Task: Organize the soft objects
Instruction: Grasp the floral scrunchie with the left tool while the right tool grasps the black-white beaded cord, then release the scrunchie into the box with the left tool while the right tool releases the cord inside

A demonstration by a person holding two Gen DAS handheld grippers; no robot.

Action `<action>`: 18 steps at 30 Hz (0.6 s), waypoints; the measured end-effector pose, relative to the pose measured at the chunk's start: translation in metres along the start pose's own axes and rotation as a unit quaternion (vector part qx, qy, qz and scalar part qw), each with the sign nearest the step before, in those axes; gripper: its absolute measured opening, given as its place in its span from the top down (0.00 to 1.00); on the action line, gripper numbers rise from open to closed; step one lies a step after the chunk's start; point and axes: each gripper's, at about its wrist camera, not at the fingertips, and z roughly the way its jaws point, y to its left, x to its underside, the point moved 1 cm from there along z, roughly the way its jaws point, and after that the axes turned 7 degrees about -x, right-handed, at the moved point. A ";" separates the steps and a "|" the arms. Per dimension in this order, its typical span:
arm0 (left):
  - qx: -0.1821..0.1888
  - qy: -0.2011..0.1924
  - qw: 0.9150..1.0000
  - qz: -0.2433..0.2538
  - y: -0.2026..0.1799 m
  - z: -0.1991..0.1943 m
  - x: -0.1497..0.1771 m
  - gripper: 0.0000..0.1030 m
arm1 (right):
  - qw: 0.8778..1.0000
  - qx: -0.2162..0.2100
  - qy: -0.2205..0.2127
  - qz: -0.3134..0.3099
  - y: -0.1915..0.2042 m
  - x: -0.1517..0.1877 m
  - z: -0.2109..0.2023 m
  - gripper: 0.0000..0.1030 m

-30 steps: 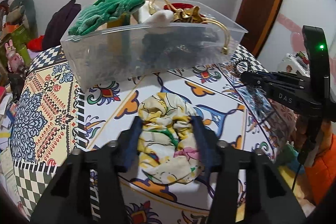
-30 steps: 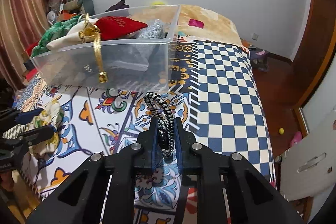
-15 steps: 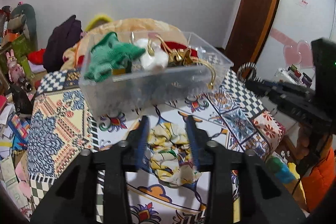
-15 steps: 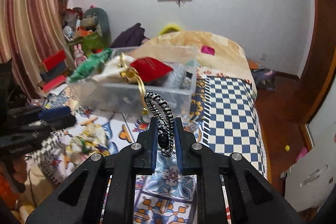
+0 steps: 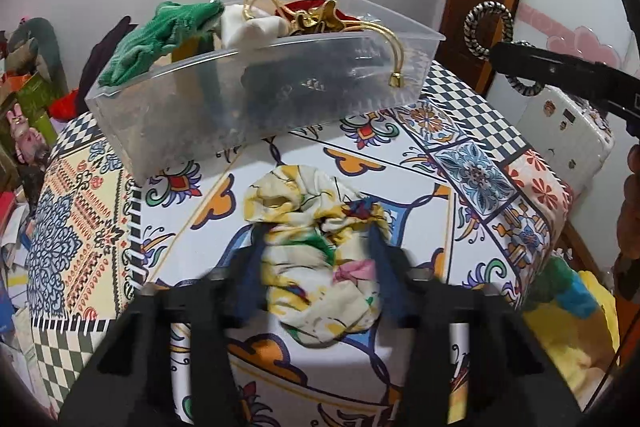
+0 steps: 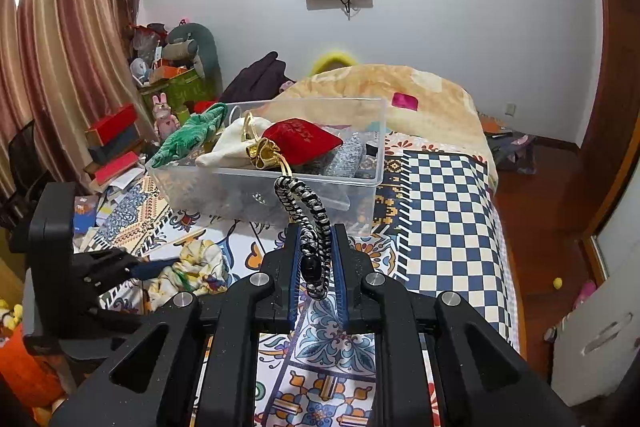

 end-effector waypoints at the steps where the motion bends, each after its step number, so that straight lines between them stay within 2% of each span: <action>1: 0.003 0.000 1.000 -0.003 0.001 0.000 -0.001 0.72 | 1.000 0.000 -0.001 0.001 0.000 0.000 -0.001 0.87; 3: 0.008 -0.002 1.000 -0.008 0.004 -0.003 -0.003 0.82 | 1.000 0.000 -0.001 0.000 0.001 0.000 -0.001 0.87; 9: 0.003 -0.043 0.999 -0.016 0.012 -0.028 -0.020 0.83 | 1.000 -0.002 -0.008 0.001 0.001 -0.006 -0.002 0.87; 18: -0.003 -0.132 0.991 -0.032 0.027 -0.072 -0.075 0.83 | 0.999 -0.021 -0.041 -0.006 0.010 -0.040 0.008 0.87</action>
